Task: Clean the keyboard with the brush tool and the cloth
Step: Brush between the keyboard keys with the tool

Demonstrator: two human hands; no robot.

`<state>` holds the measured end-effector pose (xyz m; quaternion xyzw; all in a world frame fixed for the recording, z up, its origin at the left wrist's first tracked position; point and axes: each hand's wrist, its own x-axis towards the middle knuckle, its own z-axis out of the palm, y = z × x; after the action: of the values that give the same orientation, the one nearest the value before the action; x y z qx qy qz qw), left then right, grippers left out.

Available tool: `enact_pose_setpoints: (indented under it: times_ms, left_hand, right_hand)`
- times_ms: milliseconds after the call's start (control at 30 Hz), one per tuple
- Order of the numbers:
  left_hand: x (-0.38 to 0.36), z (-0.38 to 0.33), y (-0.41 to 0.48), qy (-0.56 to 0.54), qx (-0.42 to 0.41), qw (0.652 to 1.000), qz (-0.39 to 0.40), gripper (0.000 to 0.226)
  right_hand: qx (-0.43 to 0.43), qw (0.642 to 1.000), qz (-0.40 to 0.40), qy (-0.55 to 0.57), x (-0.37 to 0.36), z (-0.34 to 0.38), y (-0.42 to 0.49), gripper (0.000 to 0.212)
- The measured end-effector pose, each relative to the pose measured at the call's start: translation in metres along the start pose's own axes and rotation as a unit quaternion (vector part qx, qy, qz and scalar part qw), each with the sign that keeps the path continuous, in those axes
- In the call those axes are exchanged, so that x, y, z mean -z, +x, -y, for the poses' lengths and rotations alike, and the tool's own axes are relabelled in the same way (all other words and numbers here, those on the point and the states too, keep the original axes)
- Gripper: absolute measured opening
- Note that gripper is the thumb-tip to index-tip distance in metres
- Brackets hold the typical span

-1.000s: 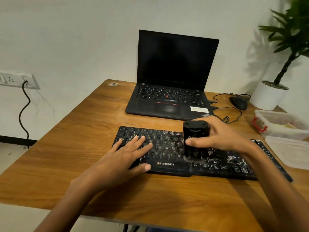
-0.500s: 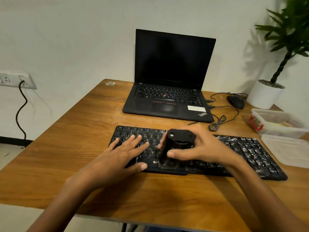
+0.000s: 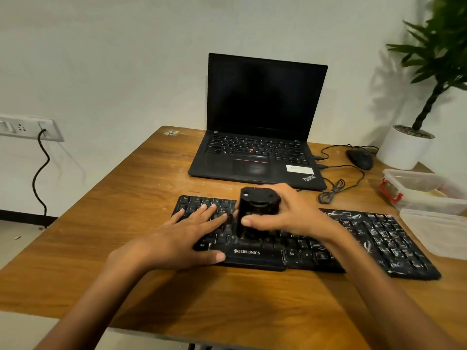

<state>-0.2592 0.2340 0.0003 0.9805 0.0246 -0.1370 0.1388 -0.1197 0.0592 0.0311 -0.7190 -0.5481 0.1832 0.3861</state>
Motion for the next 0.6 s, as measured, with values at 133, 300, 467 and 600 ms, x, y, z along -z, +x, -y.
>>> enact_pose_setpoints:
  times_ms: [133, 300, 467, 600]
  left_hand:
    - [-0.001, -0.001, -0.002, -0.005, 0.0, 1.0, 0.001, 0.073]
    - [0.0, -0.004, -0.003, -0.009, 0.01, 1.0, -0.007, 0.072]
    - [0.002, -0.007, -0.004, -0.001, 0.007, 1.0, -0.002, 0.073]
    - [0.001, -0.005, -0.002, -0.019, 0.001, 1.0, -0.001, 0.074]
  right_hand:
    - [-0.07, 0.997, 0.027, -0.025, 0.033, -0.01, -0.012, 0.028]
    - [0.007, 0.999, 0.034, -0.036, 0.007, 0.008, 0.015, 0.013]
    - [-0.048, 0.999, -0.001, 0.002, 0.019, -0.012, -0.005, 0.039]
    - [-0.03, 0.999, -0.018, 0.014, 0.039, -0.016, -0.014, 0.038]
